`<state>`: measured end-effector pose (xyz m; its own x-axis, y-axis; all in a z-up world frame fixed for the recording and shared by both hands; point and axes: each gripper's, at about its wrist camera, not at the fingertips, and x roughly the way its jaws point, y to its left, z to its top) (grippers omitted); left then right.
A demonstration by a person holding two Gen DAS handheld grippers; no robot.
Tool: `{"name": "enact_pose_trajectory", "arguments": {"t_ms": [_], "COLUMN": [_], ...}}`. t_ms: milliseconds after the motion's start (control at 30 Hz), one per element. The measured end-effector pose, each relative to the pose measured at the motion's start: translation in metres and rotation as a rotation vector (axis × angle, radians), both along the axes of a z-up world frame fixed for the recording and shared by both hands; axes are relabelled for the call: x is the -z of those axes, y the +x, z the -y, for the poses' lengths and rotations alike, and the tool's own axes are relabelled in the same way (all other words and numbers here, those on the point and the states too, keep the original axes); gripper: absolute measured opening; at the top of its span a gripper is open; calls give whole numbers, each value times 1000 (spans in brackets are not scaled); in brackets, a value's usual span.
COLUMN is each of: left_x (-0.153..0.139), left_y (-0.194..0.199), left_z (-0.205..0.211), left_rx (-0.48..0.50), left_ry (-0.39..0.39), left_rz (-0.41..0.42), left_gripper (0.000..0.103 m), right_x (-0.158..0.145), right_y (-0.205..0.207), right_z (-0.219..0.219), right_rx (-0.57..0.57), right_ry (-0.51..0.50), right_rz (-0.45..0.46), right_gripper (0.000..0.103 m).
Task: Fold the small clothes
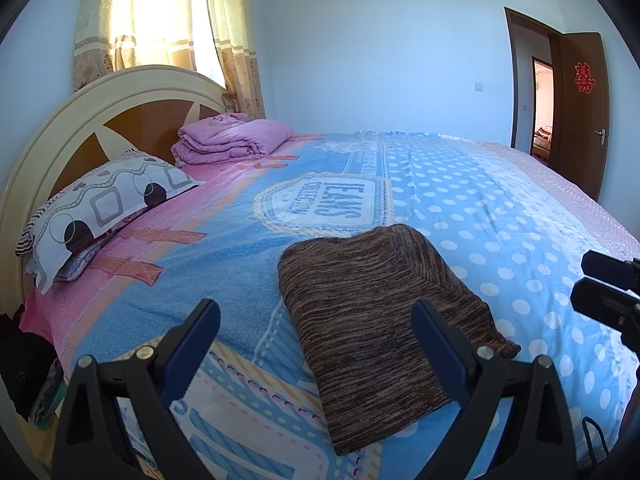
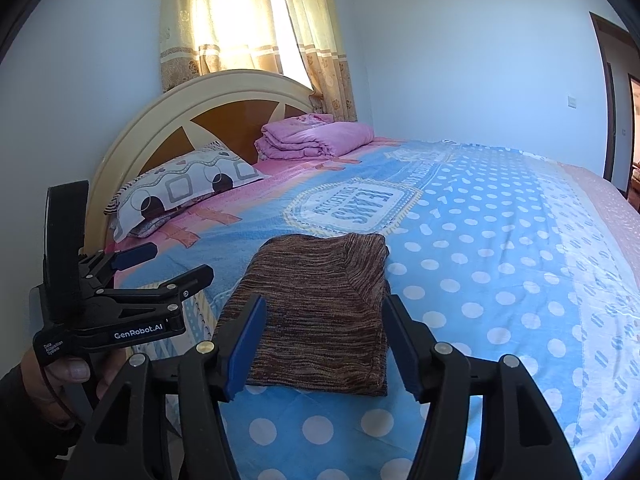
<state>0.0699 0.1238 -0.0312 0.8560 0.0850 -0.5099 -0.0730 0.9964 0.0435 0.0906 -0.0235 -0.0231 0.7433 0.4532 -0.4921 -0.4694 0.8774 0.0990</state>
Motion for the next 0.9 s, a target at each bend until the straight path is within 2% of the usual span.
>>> {"name": "enact_pose_trajectory", "arguments": {"t_ms": [900], "left_x": [1], "left_y": [0], "left_z": [-2], "left_rx": [5], "left_ry": [5], "left_rz": [-7], "left_gripper": [100], "right_x": [2], "right_y": [-7], "right_z": [2], "right_rx": [1], "right_ry": [6], "right_rz": [0], "right_gripper": [62]}}
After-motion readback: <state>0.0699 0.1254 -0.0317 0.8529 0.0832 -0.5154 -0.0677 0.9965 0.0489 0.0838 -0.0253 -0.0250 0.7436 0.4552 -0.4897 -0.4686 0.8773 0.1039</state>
